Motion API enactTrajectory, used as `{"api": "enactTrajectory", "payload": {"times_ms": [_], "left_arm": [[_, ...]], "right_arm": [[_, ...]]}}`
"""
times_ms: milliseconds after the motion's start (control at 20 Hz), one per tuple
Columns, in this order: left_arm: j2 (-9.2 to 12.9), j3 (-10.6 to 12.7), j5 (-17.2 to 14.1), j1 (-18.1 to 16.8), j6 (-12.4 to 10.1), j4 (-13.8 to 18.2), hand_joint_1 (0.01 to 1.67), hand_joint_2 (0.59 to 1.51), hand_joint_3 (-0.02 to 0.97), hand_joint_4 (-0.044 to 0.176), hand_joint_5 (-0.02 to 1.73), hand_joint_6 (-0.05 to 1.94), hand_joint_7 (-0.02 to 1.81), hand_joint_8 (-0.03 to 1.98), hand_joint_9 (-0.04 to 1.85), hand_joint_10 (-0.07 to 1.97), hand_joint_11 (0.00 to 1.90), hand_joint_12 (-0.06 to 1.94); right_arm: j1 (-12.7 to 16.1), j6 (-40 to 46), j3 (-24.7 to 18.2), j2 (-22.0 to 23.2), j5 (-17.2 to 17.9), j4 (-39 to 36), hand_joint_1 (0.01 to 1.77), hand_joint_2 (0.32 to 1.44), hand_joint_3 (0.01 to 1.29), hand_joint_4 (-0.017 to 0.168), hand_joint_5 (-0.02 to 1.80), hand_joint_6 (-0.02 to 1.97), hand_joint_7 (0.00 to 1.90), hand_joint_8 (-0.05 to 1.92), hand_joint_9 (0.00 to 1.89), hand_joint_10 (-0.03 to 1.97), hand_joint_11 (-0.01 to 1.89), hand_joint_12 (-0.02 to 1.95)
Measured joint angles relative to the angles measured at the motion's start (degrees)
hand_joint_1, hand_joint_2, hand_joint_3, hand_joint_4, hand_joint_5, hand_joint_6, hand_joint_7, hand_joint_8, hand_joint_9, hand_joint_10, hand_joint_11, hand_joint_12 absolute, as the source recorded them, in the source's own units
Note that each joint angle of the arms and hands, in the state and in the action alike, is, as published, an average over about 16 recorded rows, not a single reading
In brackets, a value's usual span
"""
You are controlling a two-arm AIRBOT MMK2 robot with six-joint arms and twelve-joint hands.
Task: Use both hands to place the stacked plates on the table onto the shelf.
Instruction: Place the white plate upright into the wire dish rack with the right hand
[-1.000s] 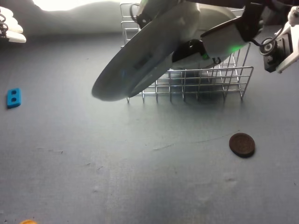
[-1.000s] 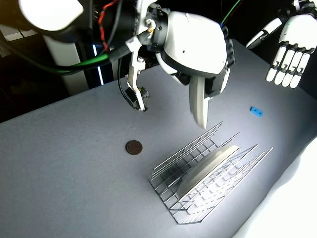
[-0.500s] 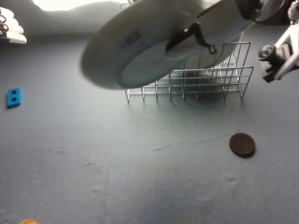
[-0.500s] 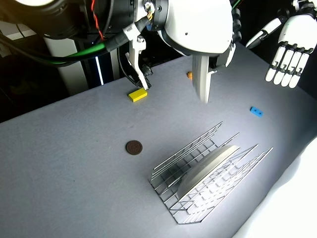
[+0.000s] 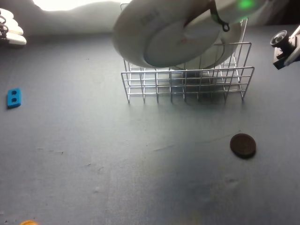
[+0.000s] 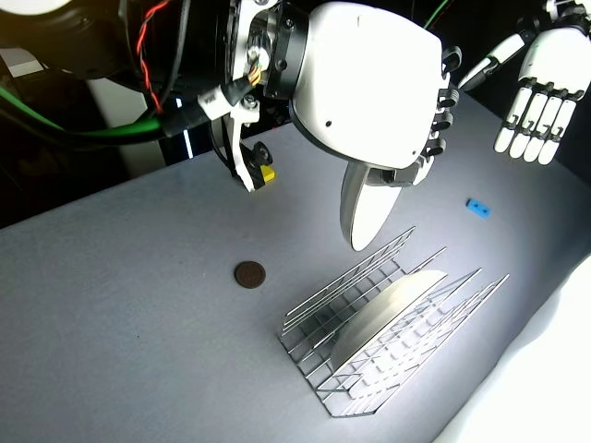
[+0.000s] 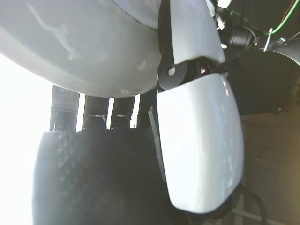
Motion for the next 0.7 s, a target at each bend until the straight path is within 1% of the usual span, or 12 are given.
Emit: {"api": "enactTrajectory", "payload": {"times_ms": [300, 700], "left_arm": [[0.0, 0.0, 0.0, 0.1, 0.0, 0.1, 0.02, 1.082, 0.011, 0.002, 0.02, 0.01, 0.02, -0.01, 0.02, 0.01, 0.01, 0.01], [0.0, 0.0, 0.0, 0.1, 0.1, 0.5, 0.02, 1.082, 0.011, 0.002, 0.02, 0.01, 0.02, -0.01, 0.02, 0.01, 0.01, 0.01]], "right_arm": [[-1.4, 0.1, 3.3, -2.0, -0.5, 0.1, 1.37, 0.93, 0.01, -0.005, 1.01, 0.78, 1.18, 0.55, 1.17, 0.85, 1.05, 1.02], [-3.4, -0.1, 8.3, -6.3, -0.9, 0.3, 1.37, 0.93, 0.01, -0.007, 1.02, 0.74, 1.19, 0.52, 1.17, 0.84, 1.05, 1.02]]}}
